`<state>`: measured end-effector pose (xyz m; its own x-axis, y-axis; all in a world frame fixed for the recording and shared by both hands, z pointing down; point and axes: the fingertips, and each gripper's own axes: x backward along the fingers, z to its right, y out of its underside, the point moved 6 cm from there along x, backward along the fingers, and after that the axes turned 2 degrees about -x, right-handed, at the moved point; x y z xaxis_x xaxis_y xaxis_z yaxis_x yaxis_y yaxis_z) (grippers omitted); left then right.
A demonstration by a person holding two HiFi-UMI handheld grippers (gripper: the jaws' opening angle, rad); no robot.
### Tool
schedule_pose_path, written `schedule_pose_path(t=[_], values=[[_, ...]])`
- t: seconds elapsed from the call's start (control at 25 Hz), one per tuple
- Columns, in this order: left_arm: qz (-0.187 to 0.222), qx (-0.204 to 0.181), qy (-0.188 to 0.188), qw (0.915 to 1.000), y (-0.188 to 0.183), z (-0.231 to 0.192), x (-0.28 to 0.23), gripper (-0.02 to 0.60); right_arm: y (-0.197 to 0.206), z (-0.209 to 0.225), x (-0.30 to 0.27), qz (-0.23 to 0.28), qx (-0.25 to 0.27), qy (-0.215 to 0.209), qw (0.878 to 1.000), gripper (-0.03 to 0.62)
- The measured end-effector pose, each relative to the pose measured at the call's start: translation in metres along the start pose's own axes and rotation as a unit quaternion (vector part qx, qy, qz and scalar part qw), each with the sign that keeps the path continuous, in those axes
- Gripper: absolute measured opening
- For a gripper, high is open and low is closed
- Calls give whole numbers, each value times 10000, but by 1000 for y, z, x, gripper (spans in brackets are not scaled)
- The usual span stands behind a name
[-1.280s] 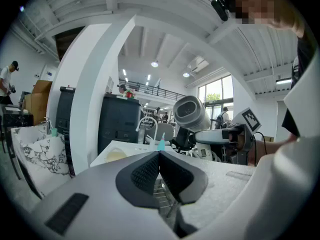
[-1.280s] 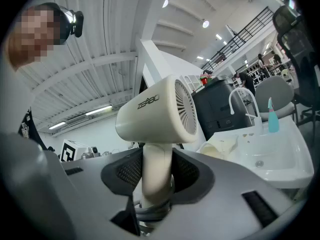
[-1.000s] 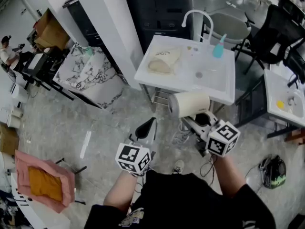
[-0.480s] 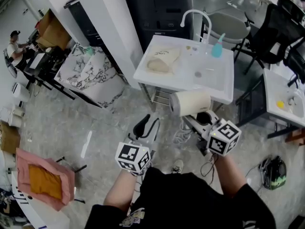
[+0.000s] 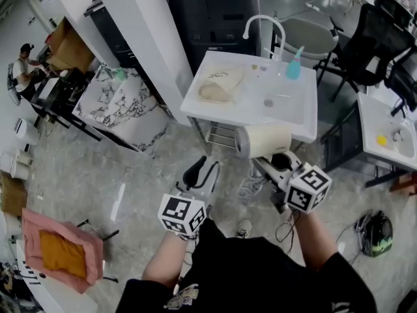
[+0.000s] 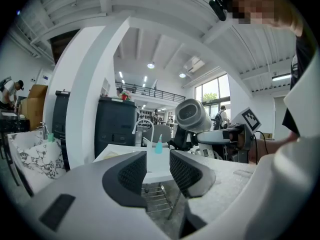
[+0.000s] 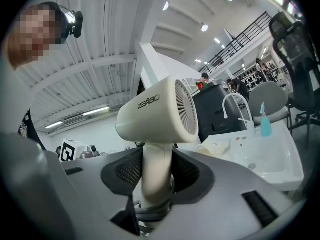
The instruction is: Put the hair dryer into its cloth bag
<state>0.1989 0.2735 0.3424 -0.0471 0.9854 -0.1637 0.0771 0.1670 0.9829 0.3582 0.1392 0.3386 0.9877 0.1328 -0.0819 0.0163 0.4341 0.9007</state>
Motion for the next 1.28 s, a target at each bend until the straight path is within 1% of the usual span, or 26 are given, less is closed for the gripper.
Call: schedule_pose_path(t=[0.16, 0.28, 0.44, 0.88, 1.08, 1.28], values=[[-2, 43, 90, 9999, 2, -13, -5, 133, 0, 2, -11, 0, 3, 94, 10000, 153], [7, 40, 169, 9998, 2, -30, -9, 133, -1, 3, -26, 5, 20, 182, 9998, 153], [-51, 14, 365, 9993, 0, -56, -18, 133, -6, 6, -49, 67, 3, 342, 9994, 153], [-88, 47, 646, 9979, -10, -149, -42, 133, -14, 16, -129, 115, -110, 743, 9971, 153], [-105, 53, 761, 9970, -16, -195, -48, 135, -19, 17, -169, 139, -118, 926, 9955, 153], [-110, 95, 957, 9953, -19, -238, -50, 137, -22, 12, -204, 177, -94, 1164, 9930, 153]])
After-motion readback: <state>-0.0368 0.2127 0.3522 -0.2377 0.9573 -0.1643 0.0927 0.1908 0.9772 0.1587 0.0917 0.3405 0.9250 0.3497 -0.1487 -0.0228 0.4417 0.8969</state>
